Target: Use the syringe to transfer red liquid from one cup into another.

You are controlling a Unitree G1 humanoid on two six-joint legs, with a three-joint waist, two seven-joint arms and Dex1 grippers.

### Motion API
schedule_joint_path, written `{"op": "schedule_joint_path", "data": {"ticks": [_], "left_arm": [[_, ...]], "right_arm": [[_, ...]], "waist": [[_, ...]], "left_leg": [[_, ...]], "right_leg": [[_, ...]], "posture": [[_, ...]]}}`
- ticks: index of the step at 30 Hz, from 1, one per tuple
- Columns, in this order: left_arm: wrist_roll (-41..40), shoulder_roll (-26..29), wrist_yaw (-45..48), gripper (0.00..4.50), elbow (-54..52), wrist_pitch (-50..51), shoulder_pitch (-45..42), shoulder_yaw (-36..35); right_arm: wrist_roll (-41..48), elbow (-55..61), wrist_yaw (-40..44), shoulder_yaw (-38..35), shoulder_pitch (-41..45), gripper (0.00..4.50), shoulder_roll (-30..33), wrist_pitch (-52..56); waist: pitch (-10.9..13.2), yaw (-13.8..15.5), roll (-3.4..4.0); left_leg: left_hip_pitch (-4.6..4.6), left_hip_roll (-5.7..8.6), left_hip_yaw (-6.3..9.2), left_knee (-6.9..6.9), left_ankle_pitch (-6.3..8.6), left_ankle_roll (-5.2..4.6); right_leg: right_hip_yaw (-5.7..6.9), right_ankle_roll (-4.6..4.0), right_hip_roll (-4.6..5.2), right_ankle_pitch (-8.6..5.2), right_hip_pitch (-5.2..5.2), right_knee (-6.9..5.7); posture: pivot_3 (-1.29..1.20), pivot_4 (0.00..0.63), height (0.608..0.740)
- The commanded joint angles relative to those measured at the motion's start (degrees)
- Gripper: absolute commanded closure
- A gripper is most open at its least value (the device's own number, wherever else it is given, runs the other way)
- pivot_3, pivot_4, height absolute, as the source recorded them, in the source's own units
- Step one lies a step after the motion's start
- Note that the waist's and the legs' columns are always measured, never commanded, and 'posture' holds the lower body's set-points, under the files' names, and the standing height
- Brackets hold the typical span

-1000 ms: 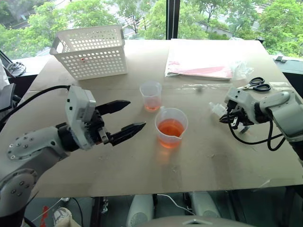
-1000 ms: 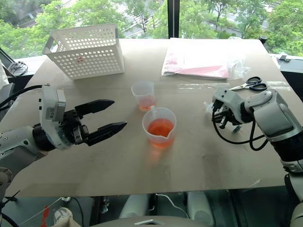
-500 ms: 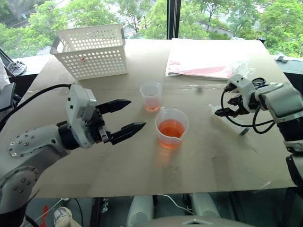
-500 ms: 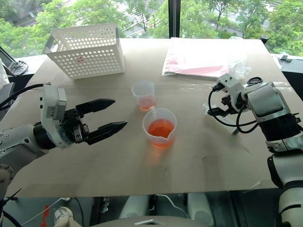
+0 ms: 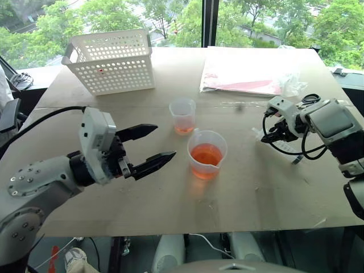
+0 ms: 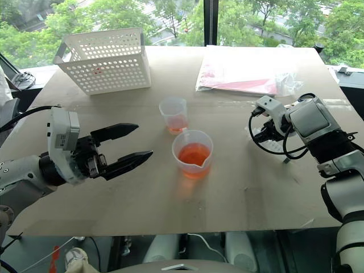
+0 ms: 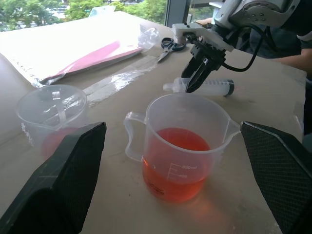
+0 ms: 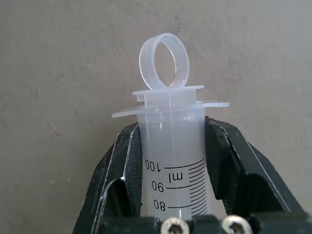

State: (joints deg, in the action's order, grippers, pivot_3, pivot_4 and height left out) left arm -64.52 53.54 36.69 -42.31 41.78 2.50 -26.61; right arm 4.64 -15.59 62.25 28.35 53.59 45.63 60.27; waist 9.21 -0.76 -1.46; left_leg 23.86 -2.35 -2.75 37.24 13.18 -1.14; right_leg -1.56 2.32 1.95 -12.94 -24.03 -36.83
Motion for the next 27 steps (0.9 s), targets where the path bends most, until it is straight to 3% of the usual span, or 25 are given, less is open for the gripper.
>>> {"op": "schedule_joint_path", "data": {"ticks": [1,5,8,12,15,17,23,27], "left_arm": [[-0.83,1.10,1.72,0.00,-0.76,-0.73,-1.05,-1.36],[-0.47,1.18,2.52,0.00,0.10,-0.79,-1.67,-1.09],[-0.06,0.92,2.97,0.00,0.53,-0.97,-1.69,-1.23],[1.27,-0.44,1.08,0.00,1.96,-1.63,-2.28,-1.33],[3.01,-1.60,-0.32,0.00,4.16,-2.45,-3.46,-1.49],[3.19,-1.79,-0.65,0.00,5.64,-2.22,-3.98,-2.04],[3.84,-1.12,-1.16,0.00,8.11,-1.99,-6.38,-2.66],[4.20,-0.39,-1.21,0.00,8.54,-1.62,-8.73,-2.32]], "right_arm": [[1.24,3.26,0.77,-4.03,-1.18,3.08,1.62,-2.11],[7.81,8.73,2.98,-11.61,-1.83,3.08,2.47,1.63],[17.02,14.68,3.79,-22.99,-3.23,3.08,0.94,4.73],[37.37,20.27,-0.41,-46.78,-0.76,3.08,-11.31,12.42],[45.79,24.62,-8.34,-53.63,2.21,3.08,-18.96,17.60],[50.44,28.89,-15.17,-56.93,2.44,3.08,-26.25,13.42],[51.06,40.04,-18.43,-49.78,-10.24,3.08,-37.37,-0.34],[43.58,39.53,-15.03,-41.52,-18.87,3.08,-38.39,-12.30]], "waist": [[0.00,-0.01,0.00],[0.02,0.02,0.02],[0.02,-0.03,0.03],[0.04,-0.18,0.01],[0.03,0.00,-0.01],[-0.02,-0.01,-0.07],[-0.07,0.17,-0.15],[-0.05,-0.06,-0.11]], "left_leg": [[0.00,0.00,0.00,0.00,0.00,0.00],[0.00,0.00,0.01,0.00,0.00,0.00],[0.00,-0.01,0.03,-0.02,0.00,0.00],[-0.02,-0.06,0.05,-0.04,0.00,0.00],[-0.04,-0.07,0.15,-0.03,0.00,0.00],[-0.05,-0.07,0.18,-0.03,0.00,0.00],[-0.02,-0.03,0.22,-0.04,0.00,0.00],[0.02,0.01,0.12,-0.02,0.00,0.00]], "right_leg": [[0.00,0.00,0.00,0.00,0.00,0.00],[0.00,0.01,-0.01,0.00,0.00,-0.01],[0.01,0.08,-0.01,0.05,0.00,-0.01],[-0.02,0.22,-0.07,0.13,0.00,-0.03],[0.07,0.21,-0.09,0.14,0.07,-0.10],[0.10,0.21,-0.09,0.14,0.09,-0.10],[0.19,0.22,0.01,0.14,0.13,-0.08],[0.12,0.24,0.05,0.14,0.09,-0.05]], "posture": [[0.00,0.150,0.740],[0.00,0.150,0.740],[0.00,0.150,0.740],[0.00,0.150,0.740],[0.00,0.150,0.740],[0.00,0.150,0.740],[0.00,0.150,0.740],[0.00,0.150,0.740]]}}
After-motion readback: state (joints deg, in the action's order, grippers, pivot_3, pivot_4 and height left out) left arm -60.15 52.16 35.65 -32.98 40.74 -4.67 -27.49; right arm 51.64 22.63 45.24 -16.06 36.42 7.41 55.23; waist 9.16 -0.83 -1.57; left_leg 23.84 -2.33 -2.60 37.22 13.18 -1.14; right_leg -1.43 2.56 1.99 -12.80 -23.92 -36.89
